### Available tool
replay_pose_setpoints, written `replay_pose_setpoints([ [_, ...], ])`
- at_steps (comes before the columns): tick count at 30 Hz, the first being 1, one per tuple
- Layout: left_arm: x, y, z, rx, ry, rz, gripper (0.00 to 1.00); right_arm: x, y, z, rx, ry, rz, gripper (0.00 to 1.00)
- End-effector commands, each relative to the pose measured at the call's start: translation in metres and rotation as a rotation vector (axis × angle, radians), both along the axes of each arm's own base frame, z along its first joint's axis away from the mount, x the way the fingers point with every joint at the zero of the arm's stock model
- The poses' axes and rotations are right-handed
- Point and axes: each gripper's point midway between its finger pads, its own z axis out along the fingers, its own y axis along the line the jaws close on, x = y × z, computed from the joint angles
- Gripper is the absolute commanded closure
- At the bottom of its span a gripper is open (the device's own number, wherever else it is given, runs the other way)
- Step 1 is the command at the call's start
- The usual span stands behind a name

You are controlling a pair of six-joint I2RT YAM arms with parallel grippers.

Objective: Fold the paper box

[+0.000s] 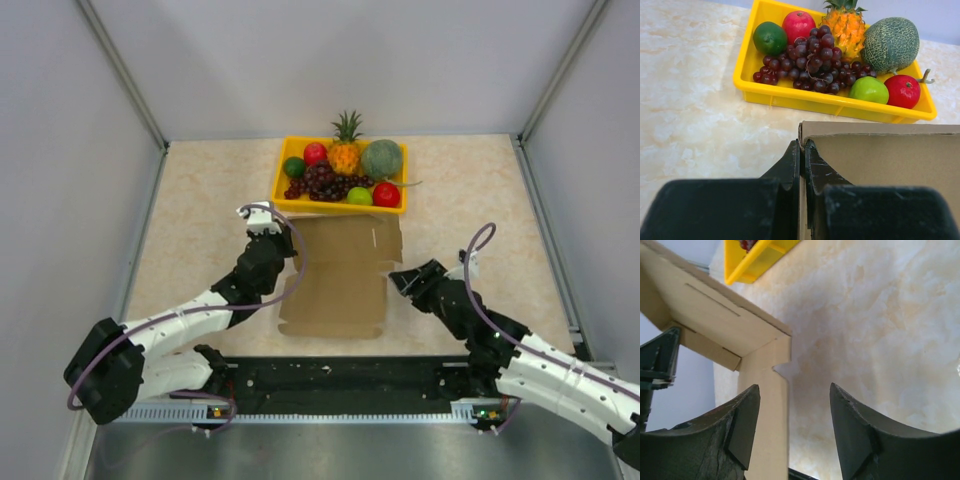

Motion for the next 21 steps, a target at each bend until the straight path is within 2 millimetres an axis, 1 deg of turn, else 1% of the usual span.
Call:
replay_pose_setpoints([
  [1,-0.001,0.000,0.019,-0.058,-0.062,0.001,1.00,-0.001,0.010,0.036,-0.030,-0.136,0.112,0.41],
  [2,-0.001,0.000,0.019,-0.060,-0.060,0.003,1.00,-0.002,0.010,0.032,-0.064,-0.116,0.128,0.41],
  [3,-0.002,0.001,0.019,-0.062,-0.060,0.005,1.00,-0.001,0.012,0.042,-0.056,-0.129,0.127,0.41],
  [4,-0.002,0.001,0.018,-0.060,-0.059,0.006,1.00,0.000,0.012,0.044,-0.056,-0.129,0.127,0.41],
  [5,-0.002,0.002,0.017,-0.060,-0.057,0.008,1.00,0.002,0.012,0.045,-0.049,-0.134,0.116,0.43],
  [8,-0.004,0.003,0.019,-0.079,-0.063,0.009,1.00,0.010,0.007,0.036,-0.006,-0.080,0.025,0.50],
  [9,-0.004,0.004,0.019,-0.079,-0.063,0.009,1.00,0.014,0.011,0.036,0.027,-0.071,0.013,0.52],
  [11,-0.005,0.004,0.021,-0.077,-0.064,0.009,1.00,0.019,0.016,0.040,0.034,-0.078,0.013,0.57],
  [12,-0.005,0.004,0.022,-0.077,-0.064,0.007,1.00,0.020,0.018,0.041,0.031,-0.079,0.015,0.58],
  [13,-0.005,0.004,0.022,-0.077,-0.065,0.005,1.00,0.023,0.020,0.034,0.008,-0.065,0.012,0.59],
  [14,-0.005,0.004,0.024,-0.080,-0.069,0.005,1.00,0.024,0.021,0.036,0.009,-0.065,0.012,0.62],
  [18,-0.007,0.004,0.022,-0.076,-0.066,-0.003,1.00,0.028,0.026,0.037,-0.017,-0.085,0.030,0.67],
  [19,-0.007,0.003,0.021,-0.079,-0.064,-0.005,1.00,0.030,0.028,0.042,-0.008,-0.106,0.032,0.68],
  [20,-0.007,0.003,0.018,-0.078,-0.061,-0.008,1.00,0.032,0.029,0.043,-0.018,-0.112,0.034,0.71],
  [21,-0.008,0.002,0.018,-0.081,-0.064,-0.013,1.00,0.033,0.028,0.043,-0.039,-0.122,0.036,0.72],
])
